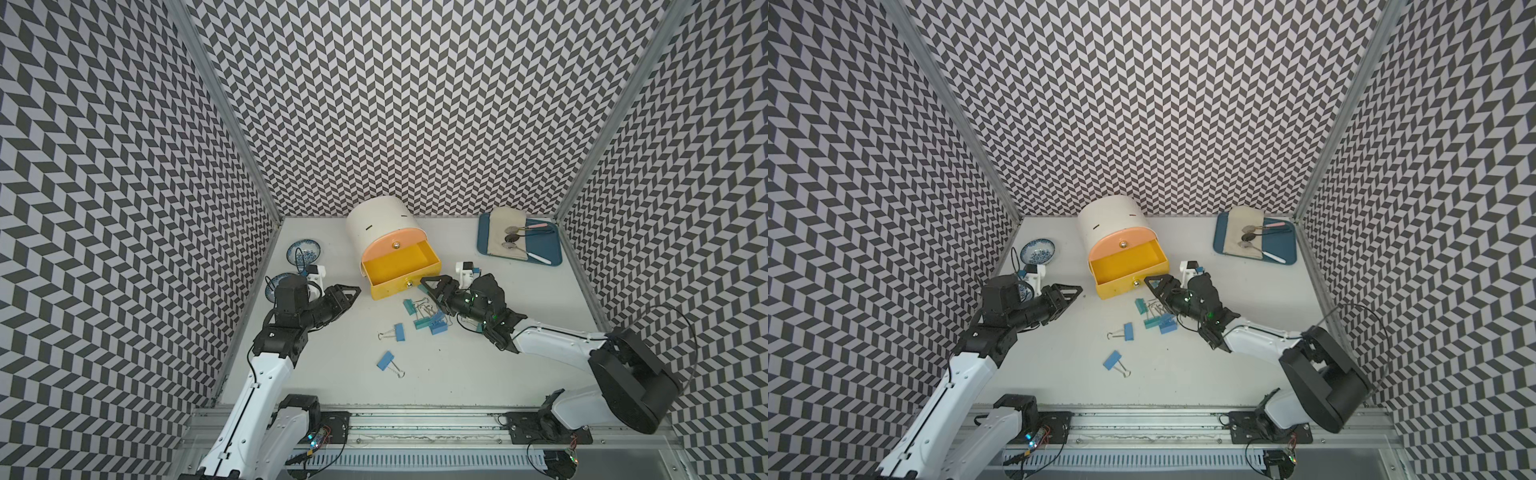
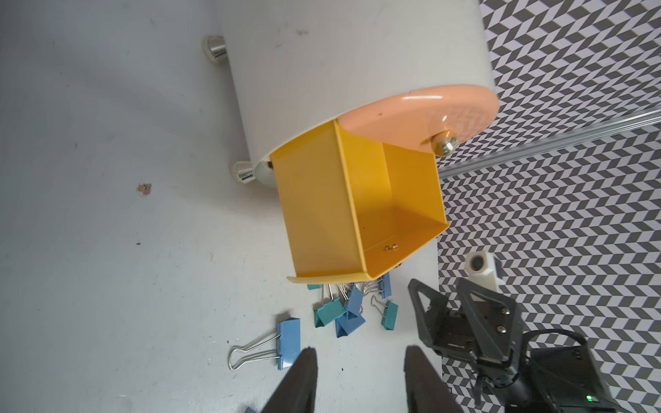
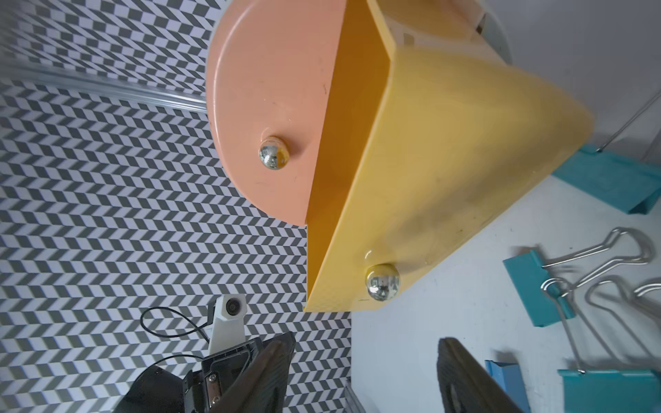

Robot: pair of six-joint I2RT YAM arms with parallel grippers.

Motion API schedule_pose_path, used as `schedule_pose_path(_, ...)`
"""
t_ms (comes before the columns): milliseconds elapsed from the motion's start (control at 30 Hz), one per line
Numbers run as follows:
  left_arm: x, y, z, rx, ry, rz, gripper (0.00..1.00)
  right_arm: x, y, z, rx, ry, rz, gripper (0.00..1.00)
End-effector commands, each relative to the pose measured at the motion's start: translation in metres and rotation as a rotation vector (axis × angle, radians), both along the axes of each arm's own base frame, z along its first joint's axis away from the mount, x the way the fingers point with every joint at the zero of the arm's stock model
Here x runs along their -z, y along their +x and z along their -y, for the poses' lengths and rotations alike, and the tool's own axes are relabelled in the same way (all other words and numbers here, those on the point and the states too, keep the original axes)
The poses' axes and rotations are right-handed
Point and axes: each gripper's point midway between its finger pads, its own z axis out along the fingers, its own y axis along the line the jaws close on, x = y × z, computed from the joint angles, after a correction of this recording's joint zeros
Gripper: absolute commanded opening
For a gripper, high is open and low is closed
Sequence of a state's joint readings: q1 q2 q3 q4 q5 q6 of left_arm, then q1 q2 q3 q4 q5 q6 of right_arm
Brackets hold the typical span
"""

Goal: Put the binder clips in the drawer according to color
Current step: Pick up the binder clip at the center of the board.

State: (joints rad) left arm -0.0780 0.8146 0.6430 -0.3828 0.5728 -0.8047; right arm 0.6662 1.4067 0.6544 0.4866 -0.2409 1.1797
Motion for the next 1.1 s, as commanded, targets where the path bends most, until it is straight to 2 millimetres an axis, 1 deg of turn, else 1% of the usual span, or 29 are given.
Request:
schedule_pose_path(0, 0.018, -0.011, -0.002, -0.006, 0.008, -0.036, 0.46, 0.015, -0.008, 0.019, -0.043, -0.282, 0.108, 0.71)
schedule_pose_path(233, 0.052, -0.027, -0.001, -0.008, -0.014, -0.095, 0.48, 0.046, -0.031, 0.052, -0.096, -0.547, 0.16, 0.73)
schedule_pose_path(300, 0.06, -0.031, -0.001, -0.007, -0.019, -0.109, 0.49, 0.053, -0.035, 0.059, -0.113, -0.611, 0.17, 0.74)
schedule_pose_path(433, 0.075, -0.037, 0.005, 0.002, -0.034, -0.138, 0.49, 0.076, -0.041, 0.068, -0.156, -0.719, 0.152, 0.75)
schedule_pose_path(533, 0.085, -0.042, 0.014, 0.016, -0.029, -0.158, 0.51, 0.091, -0.048, 0.067, -0.192, -0.762, 0.137, 0.75)
schedule_pose_path(700, 0.094, -0.047, 0.028, 0.042, -0.03, -0.183, 0.51, 0.106, -0.055, 0.059, -0.236, -0.808, 0.14, 0.76)
schedule_pose_path(867, 0.098, -0.048, 0.03, 0.043, -0.035, -0.192, 0.52, 0.12, -0.058, 0.05, -0.275, -0.864, 0.143, 0.76)
schedule_pose_path(1067, 0.095, -0.045, 0.032, 0.048, -0.032, -0.189, 0.53, 0.125, -0.054, 0.045, -0.28, -0.901, 0.17, 0.78)
